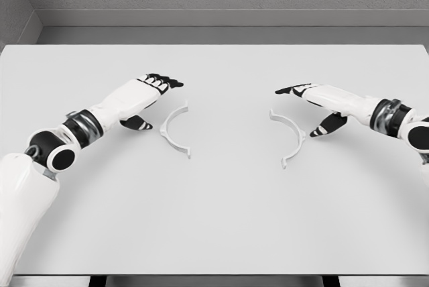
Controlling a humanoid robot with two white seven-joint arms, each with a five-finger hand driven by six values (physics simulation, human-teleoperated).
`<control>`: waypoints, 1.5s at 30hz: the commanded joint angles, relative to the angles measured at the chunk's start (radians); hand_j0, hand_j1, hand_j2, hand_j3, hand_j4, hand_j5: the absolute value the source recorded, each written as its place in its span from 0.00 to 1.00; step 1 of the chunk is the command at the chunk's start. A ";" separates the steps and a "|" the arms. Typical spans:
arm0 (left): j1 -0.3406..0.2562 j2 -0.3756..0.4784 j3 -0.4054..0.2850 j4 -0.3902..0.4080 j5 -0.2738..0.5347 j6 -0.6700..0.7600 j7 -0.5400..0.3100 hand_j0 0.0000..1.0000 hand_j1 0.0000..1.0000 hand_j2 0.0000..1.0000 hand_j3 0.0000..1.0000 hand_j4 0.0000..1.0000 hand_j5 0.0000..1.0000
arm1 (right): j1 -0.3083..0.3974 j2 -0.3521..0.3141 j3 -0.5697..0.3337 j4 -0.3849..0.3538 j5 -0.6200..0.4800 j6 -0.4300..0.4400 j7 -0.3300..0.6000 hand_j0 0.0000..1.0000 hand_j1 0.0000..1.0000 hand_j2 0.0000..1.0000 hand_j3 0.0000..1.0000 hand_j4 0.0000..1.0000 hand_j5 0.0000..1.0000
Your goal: Assemble PVC drainage pipe clamps
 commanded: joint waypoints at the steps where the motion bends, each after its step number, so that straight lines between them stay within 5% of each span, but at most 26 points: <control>1: 0.000 -0.004 -0.002 0.006 0.001 0.002 0.001 1.00 1.00 1.00 1.00 1.00 1.00 | 0.000 0.008 0.000 0.004 -0.005 0.002 0.000 1.00 1.00 1.00 1.00 1.00 1.00; 29: -0.011 -0.061 -0.037 0.009 -0.006 0.003 -0.001 1.00 1.00 1.00 1.00 1.00 1.00 | 0.000 0.006 -0.017 -0.005 -0.005 -0.004 0.000 1.00 1.00 1.00 1.00 1.00 1.00; 45: -0.041 -0.097 -0.074 0.021 -0.007 0.068 -0.006 1.00 1.00 1.00 1.00 1.00 1.00 | -0.005 0.015 -0.014 0.064 0.010 0.002 0.000 1.00 1.00 1.00 1.00 1.00 1.00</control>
